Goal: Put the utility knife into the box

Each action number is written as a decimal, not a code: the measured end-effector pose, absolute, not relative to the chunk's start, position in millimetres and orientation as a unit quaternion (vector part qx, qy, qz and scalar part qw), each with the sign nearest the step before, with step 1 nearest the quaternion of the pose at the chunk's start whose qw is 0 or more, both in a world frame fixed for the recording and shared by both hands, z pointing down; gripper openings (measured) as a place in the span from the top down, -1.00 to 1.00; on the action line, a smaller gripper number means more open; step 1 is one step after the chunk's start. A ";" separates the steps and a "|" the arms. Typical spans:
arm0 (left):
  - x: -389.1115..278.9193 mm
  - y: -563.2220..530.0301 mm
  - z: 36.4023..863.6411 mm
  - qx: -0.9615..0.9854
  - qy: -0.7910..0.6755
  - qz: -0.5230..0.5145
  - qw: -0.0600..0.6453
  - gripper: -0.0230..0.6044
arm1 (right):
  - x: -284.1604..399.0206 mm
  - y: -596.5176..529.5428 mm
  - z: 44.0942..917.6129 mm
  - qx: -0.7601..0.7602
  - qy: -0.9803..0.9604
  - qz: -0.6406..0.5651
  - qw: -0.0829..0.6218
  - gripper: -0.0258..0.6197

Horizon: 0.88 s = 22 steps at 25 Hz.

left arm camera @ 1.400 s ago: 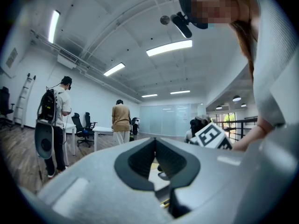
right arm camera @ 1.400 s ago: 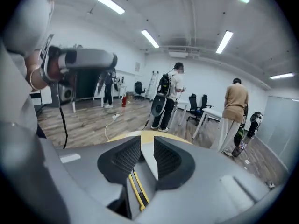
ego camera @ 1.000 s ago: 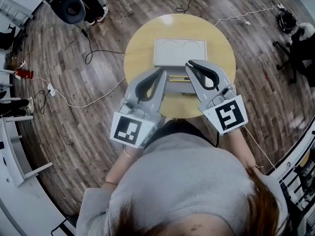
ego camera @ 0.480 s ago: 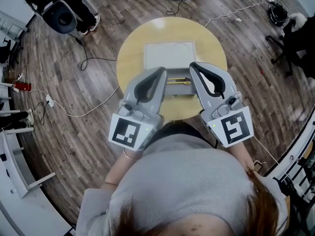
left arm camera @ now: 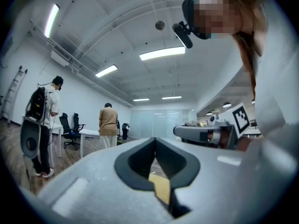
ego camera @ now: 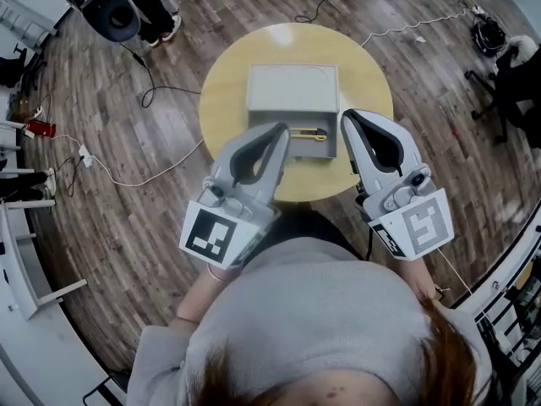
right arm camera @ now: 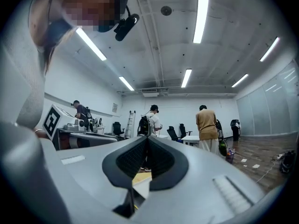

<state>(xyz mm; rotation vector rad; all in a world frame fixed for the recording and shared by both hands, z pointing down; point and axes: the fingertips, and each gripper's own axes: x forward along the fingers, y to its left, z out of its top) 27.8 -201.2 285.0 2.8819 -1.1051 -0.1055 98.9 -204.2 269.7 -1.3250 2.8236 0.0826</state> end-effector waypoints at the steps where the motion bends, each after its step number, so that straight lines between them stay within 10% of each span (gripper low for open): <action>1: 26.3 -198.8 285.3 0.932 -0.359 -0.034 0.028 0.94 | 98.1 -202.0 269.2 -0.422 0.906 0.022 0.016 0.91; 22: -21.4 -85.1 266.0 0.940 -0.338 -0.057 0.006 0.94 | 44.9 -85.9 264.9 -0.457 0.888 0.050 -0.005 0.91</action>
